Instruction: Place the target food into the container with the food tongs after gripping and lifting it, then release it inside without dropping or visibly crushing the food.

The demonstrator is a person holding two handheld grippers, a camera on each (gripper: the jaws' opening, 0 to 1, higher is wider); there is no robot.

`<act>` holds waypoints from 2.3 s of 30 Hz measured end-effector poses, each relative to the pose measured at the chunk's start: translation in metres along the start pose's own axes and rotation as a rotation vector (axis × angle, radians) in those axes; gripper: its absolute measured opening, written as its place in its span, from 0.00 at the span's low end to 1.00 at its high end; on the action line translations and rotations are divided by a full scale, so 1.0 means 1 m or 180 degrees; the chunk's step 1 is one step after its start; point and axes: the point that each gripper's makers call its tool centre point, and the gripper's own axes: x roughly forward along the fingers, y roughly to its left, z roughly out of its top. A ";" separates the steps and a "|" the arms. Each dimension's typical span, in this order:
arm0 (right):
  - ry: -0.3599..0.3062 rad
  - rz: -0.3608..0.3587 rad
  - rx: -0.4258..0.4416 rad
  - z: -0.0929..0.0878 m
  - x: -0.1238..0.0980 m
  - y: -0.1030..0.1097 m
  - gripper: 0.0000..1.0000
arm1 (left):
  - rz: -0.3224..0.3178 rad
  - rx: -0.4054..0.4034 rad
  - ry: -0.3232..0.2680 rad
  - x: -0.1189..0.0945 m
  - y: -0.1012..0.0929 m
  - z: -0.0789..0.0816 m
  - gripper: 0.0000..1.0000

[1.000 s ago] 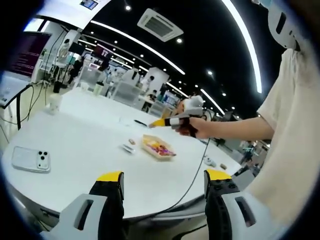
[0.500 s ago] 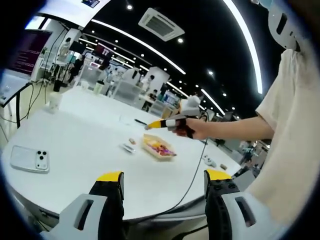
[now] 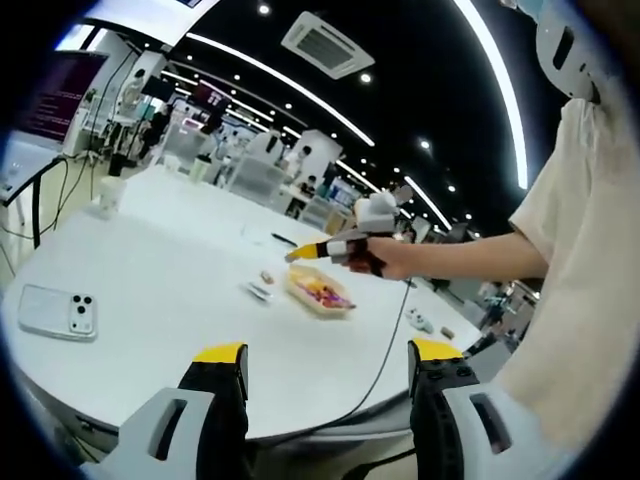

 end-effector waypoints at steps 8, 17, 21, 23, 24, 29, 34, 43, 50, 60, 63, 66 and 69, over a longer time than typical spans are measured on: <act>0.0086 0.0030 -0.0065 -0.007 0.009 0.001 0.30 | 0.0010 -0.0042 0.0037 0.000 0.001 -0.005 0.65; 0.0188 0.0063 -0.0097 -0.017 0.021 0.001 0.30 | 0.0052 -0.0095 0.0087 -0.004 0.006 -0.011 0.65; 0.0242 0.0069 -0.0113 -0.022 0.026 0.001 0.30 | 0.0054 -0.0097 0.0106 -0.002 0.006 -0.012 0.65; 0.0264 0.0080 -0.0134 -0.024 0.029 0.002 0.30 | 0.0058 -0.0078 0.0094 -0.003 0.006 -0.010 0.64; 0.0299 0.0090 -0.0174 -0.027 0.030 0.001 0.30 | 0.0057 -0.0072 0.0088 -0.003 0.006 -0.009 0.64; 0.0377 0.0123 -0.0182 -0.033 0.036 -0.002 0.30 | 0.0057 -0.0074 0.0108 -0.004 0.008 -0.009 0.64; 0.0415 0.0120 -0.0163 -0.038 0.040 -0.004 0.30 | 0.0003 -0.0096 0.0138 -0.003 0.008 -0.012 0.65; 0.0498 0.0082 -0.0097 -0.048 0.048 -0.010 0.30 | -0.0027 -0.0128 0.0176 0.002 0.005 -0.014 0.64; 0.0599 0.0058 -0.0147 -0.057 0.056 -0.012 0.30 | -0.0025 -0.0141 0.0196 0.003 0.008 -0.015 0.64; 0.0644 0.0029 -0.0167 -0.060 0.061 -0.016 0.30 | -0.0033 -0.0177 0.0230 0.005 0.009 -0.020 0.65; 0.0667 0.0031 -0.0176 -0.062 0.062 -0.016 0.30 | -0.0036 -0.0184 0.0236 0.005 0.009 -0.020 0.65; 0.0678 0.0028 -0.0187 -0.063 0.062 -0.016 0.30 | -0.0037 -0.0185 0.0239 0.006 0.008 -0.020 0.65; 0.0705 0.0030 -0.0180 -0.066 0.063 -0.017 0.30 | -0.0039 -0.0196 0.0243 0.007 0.009 -0.021 0.65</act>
